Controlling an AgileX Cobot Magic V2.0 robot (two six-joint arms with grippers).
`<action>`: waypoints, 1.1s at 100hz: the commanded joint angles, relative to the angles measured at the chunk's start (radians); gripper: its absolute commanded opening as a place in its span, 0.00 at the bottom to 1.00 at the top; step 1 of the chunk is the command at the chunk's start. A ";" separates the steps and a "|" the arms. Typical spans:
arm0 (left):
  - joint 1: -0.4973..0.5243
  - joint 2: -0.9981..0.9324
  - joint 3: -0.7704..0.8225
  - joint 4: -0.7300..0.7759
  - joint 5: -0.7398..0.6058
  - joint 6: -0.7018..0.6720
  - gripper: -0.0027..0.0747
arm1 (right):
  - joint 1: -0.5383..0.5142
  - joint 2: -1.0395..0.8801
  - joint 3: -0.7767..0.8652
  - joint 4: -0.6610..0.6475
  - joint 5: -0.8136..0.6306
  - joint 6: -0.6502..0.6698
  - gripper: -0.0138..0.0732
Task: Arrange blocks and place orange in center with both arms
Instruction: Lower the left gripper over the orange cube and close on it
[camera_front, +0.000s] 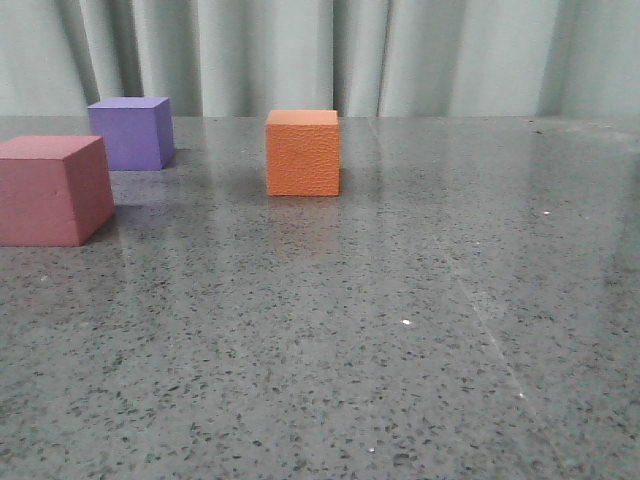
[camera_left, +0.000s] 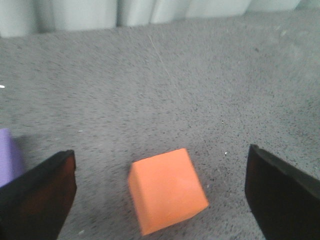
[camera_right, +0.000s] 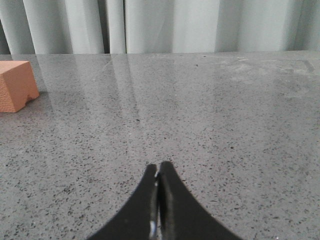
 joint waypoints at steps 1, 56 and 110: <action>-0.051 0.062 -0.125 0.105 -0.013 -0.117 0.86 | -0.003 -0.021 -0.013 -0.003 -0.085 -0.009 0.08; -0.112 0.245 -0.276 0.280 0.080 -0.269 0.86 | -0.003 -0.021 -0.013 -0.003 -0.085 -0.009 0.08; -0.112 0.282 -0.273 0.276 0.181 -0.402 0.86 | -0.003 -0.021 -0.013 -0.003 -0.085 -0.009 0.08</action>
